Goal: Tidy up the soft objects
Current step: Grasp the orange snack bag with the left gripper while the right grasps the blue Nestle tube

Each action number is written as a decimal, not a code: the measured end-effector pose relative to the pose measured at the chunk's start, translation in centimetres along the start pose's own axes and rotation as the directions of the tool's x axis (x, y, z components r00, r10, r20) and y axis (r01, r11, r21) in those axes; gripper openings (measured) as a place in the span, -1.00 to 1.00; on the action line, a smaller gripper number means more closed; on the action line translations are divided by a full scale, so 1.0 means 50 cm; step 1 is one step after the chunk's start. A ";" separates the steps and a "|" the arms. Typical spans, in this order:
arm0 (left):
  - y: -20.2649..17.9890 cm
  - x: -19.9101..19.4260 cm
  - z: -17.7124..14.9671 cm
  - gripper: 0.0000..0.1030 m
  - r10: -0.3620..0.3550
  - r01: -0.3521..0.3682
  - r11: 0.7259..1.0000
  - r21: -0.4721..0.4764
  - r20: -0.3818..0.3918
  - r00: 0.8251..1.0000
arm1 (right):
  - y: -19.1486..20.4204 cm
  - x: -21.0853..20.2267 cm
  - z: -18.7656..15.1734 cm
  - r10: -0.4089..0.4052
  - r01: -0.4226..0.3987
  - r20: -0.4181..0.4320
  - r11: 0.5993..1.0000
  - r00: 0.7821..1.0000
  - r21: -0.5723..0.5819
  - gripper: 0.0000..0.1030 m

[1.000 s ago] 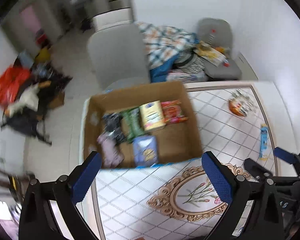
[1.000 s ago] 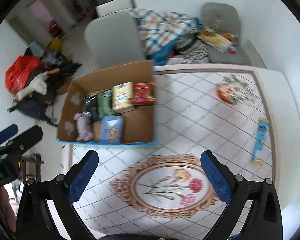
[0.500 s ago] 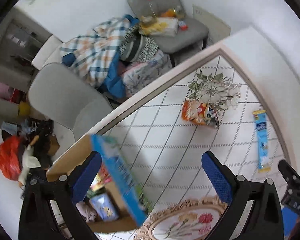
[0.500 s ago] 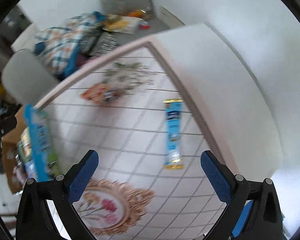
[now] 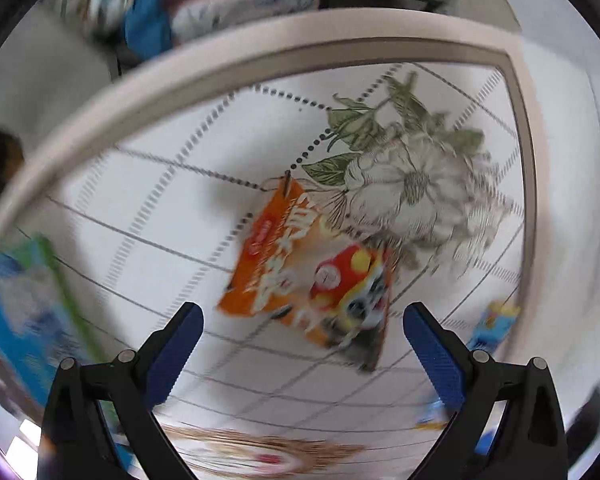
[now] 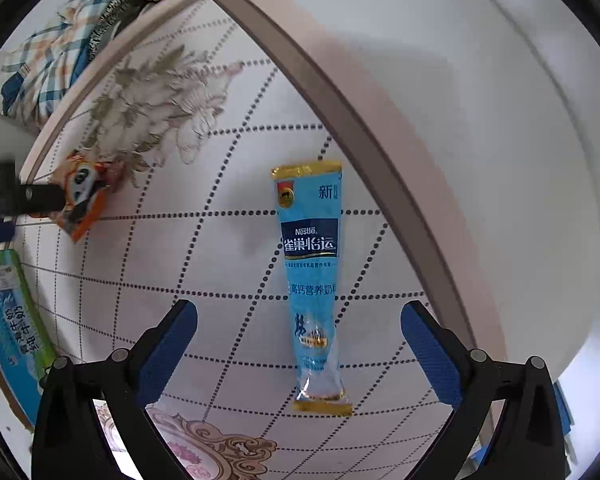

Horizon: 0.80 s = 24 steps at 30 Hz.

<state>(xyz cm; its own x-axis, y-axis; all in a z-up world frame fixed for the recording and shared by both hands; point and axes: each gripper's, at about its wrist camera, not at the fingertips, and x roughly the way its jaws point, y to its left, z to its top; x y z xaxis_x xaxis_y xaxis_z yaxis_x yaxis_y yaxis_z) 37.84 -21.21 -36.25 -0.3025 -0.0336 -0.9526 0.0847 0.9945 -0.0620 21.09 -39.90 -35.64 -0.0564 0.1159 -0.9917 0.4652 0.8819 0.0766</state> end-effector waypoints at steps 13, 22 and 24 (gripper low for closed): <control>0.004 0.061 0.017 -0.01 -0.089 0.084 0.988 -0.133 -0.033 0.995 | -0.023 0.089 0.003 -0.001 0.004 -0.087 1.000 0.996 0.031 0.50; -0.022 0.037 -0.038 -0.18 0.007 -0.004 0.999 -0.039 0.065 0.998 | -0.035 0.100 -0.017 -0.037 0.039 -0.054 0.998 0.998 0.042 -0.51; -0.056 0.019 -0.057 -0.18 0.043 -0.044 0.999 0.006 0.102 0.994 | -0.032 0.097 -0.025 -0.020 0.022 -0.047 0.999 0.999 0.035 -0.61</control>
<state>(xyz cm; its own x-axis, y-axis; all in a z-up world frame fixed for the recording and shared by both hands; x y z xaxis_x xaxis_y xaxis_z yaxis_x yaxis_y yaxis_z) 34.61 -23.77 -36.12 -0.2004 -0.0009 -0.9797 0.1040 0.9943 -0.0222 18.96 -40.20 -40.44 -0.1077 0.1195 -0.9870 0.4941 0.8679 0.0511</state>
